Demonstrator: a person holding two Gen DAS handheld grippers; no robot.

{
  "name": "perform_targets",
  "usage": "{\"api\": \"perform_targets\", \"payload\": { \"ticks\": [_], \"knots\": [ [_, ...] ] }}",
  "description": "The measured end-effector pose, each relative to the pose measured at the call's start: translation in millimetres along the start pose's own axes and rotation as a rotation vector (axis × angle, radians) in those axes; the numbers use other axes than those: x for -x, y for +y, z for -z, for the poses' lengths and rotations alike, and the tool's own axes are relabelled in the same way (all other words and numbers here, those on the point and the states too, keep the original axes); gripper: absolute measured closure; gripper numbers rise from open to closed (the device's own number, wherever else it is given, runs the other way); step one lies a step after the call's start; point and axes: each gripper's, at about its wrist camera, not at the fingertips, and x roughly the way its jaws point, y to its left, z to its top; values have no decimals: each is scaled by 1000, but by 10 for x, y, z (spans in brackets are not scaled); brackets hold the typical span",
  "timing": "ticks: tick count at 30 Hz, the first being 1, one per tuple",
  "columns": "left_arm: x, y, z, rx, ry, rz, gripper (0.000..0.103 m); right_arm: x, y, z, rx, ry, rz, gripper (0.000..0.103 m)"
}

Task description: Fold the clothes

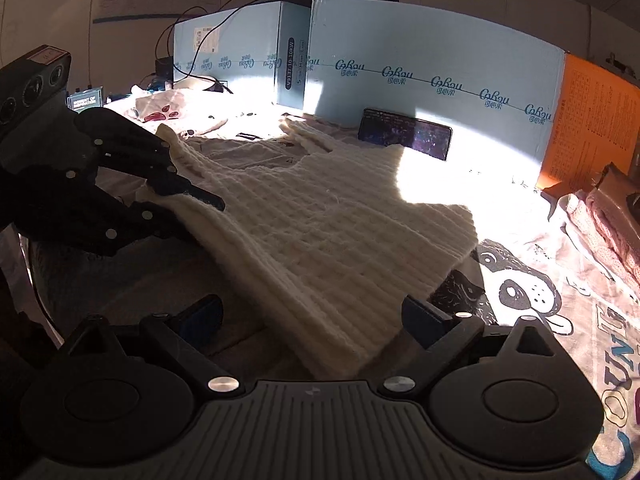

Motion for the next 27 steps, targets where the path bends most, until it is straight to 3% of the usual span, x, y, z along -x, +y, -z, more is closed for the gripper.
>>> {"api": "perform_targets", "payload": {
  "ticks": [2, 4, 6, 10, 12, 14, 15, 16, 19, 23, 25, 27],
  "knots": [
    [7, -23, -4, 21, -18, 4, 85, 13, -3, -3, 63, -36, 9, 23],
    [17, -41, -3, 32, -20, 20, 87, 62, -22, -4, 118, -53, -22, 73],
    [26, -52, -10, 59, -26, 57, 87, 134, -39, 1, 141, -57, -56, 84],
    [-37, -93, 12, 97, -5, 112, 87, 223, -104, 49, 122, -23, -83, 84],
    [-41, -82, 25, 125, -1, 130, 85, 198, -116, 108, 95, 10, -107, 79],
    [12, -6, 38, 177, -12, 131, 79, 185, -106, 127, 83, 19, -132, 57],
    [38, 32, 44, 202, -17, 132, 71, 203, -113, 111, 81, 6, -140, 41],
    [94, 93, 42, 234, -34, 112, 59, 246, -140, 71, 80, -25, -144, 34],
    [333, 357, 51, 378, -98, -14, 33, 381, -246, -59, 66, -125, -165, 23],
    [665, 704, 150, 597, -162, -295, 21, 501, -529, -252, -33, -286, -243, 13],
    [801, 815, 217, 676, -164, -487, 13, 489, -632, -327, -86, -340, -292, 7],
    [873, 894, 280, 740, -147, -638, 13, 413, -688, -407, -127, -370, -312, 3]
  ]
}}
